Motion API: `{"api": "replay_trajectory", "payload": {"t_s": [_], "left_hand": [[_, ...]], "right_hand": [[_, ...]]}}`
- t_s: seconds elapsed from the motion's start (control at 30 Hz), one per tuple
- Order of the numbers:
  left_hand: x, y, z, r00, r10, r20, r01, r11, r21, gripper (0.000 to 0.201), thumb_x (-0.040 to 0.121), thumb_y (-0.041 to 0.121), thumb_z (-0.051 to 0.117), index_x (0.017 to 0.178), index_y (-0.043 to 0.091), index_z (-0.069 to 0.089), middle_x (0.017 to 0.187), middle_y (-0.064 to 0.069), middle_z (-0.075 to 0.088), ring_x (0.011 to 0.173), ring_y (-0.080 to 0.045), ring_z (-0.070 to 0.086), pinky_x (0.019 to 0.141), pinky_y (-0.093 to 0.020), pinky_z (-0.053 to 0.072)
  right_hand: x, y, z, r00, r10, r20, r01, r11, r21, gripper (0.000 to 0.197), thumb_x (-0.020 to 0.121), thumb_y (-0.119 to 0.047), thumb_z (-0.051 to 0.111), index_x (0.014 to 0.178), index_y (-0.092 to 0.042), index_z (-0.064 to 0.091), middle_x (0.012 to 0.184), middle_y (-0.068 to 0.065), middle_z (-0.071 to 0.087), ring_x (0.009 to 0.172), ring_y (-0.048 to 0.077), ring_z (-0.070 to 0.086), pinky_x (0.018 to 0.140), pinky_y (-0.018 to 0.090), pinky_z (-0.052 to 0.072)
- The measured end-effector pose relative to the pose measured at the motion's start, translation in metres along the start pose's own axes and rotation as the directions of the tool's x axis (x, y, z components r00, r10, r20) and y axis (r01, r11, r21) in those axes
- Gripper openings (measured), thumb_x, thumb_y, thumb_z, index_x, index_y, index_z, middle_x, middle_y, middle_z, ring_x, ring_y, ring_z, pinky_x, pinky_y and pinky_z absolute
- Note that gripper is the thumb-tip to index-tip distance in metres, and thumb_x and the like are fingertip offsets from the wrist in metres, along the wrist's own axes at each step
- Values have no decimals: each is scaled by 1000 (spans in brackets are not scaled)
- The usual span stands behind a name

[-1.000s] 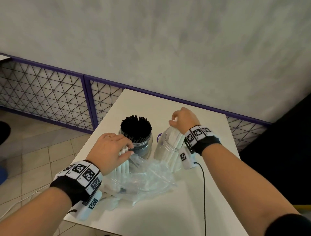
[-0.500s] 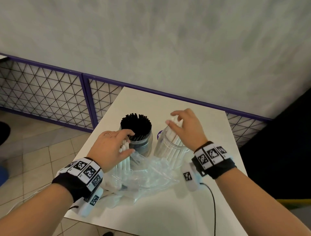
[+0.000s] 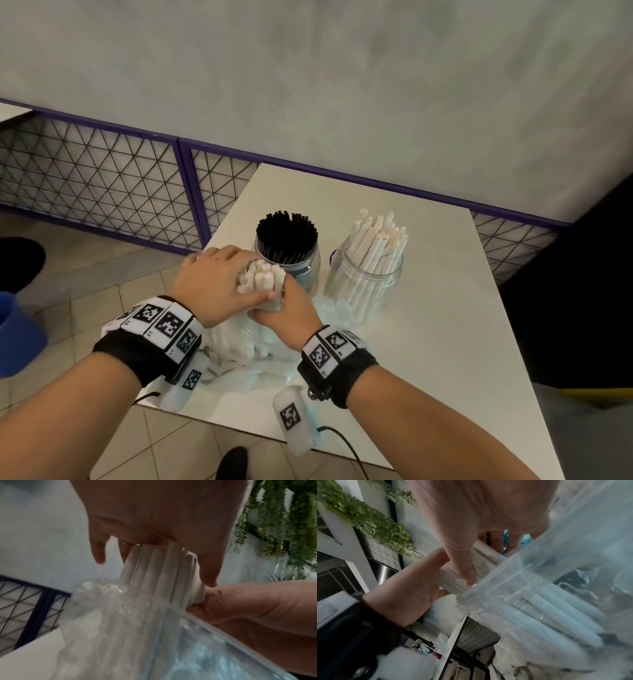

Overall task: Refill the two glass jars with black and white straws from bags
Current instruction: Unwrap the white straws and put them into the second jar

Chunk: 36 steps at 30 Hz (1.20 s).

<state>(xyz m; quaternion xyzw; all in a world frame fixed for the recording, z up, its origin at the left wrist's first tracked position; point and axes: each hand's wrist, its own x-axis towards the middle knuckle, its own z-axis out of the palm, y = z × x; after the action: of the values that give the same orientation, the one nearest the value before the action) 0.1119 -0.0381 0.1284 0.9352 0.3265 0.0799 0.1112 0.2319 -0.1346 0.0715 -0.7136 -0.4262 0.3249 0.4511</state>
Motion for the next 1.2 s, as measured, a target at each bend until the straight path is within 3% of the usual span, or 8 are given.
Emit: {"api": "replay_trajectory", "payload": {"t_s": [0.13,0.3,0.4,0.6,0.77,0.93,1.07,1.2], "left_hand": [[-1,-11,11,998,64,-5,-63,958,-280,74,60,76,44,121,35,54,115,10,54,107,-16,49,90,-27,33],[1,-16,13,994,109,-1,-102,918,-384,57,52,79,55,102,53,49,111,14,53,105,-14,50,94,-29,36],[4,-19,14,993,121,5,-111,927,-358,58,56,78,51,104,46,54,107,13,51,104,-15,52,96,-33,39],[8,-14,20,997,75,-32,-81,959,-271,57,68,70,41,106,33,60,105,12,50,101,-19,51,91,-34,41],[12,-13,21,998,64,-23,-68,968,-241,42,81,55,56,114,28,60,113,5,54,106,-24,51,90,-32,36],[11,-14,18,998,57,2,-55,963,-265,64,67,70,36,113,31,59,110,9,50,103,-22,49,91,-32,36],[11,-12,17,998,55,-2,-54,963,-263,61,69,69,38,113,32,59,107,12,48,103,-20,49,92,-30,34],[10,-10,16,998,55,-13,-56,967,-250,55,73,64,43,113,30,60,110,9,51,103,-21,50,90,-28,32]], "right_hand": [[5,3,-1,999,33,8,-33,999,19,68,47,-44,77,110,-20,64,105,-1,70,98,16,66,88,43,54],[3,5,-11,998,52,30,-54,995,80,57,55,-34,83,107,-20,66,102,1,72,96,17,68,88,45,54],[0,3,-18,996,85,1,-84,988,126,41,69,-22,81,107,-13,66,101,4,71,96,19,67,89,43,54],[-14,-14,-42,994,96,-61,-74,955,288,14,82,-12,73,94,-15,66,83,-4,68,73,3,65,69,20,52],[-26,-57,-100,983,33,-179,44,912,409,14,86,-14,66,99,-10,71,98,3,74,94,19,70,85,37,56],[-21,-91,-187,920,-138,-367,300,850,433,11,89,-4,58,94,-5,67,94,14,71,96,30,69,73,36,56],[-1,-81,-228,896,-109,-430,289,879,380,15,88,-7,62,101,-2,67,96,9,71,98,27,69,75,34,55],[20,-56,-219,900,-14,-437,201,900,386,19,85,-8,66,103,-2,67,99,11,71,92,24,71,75,37,56]]}}
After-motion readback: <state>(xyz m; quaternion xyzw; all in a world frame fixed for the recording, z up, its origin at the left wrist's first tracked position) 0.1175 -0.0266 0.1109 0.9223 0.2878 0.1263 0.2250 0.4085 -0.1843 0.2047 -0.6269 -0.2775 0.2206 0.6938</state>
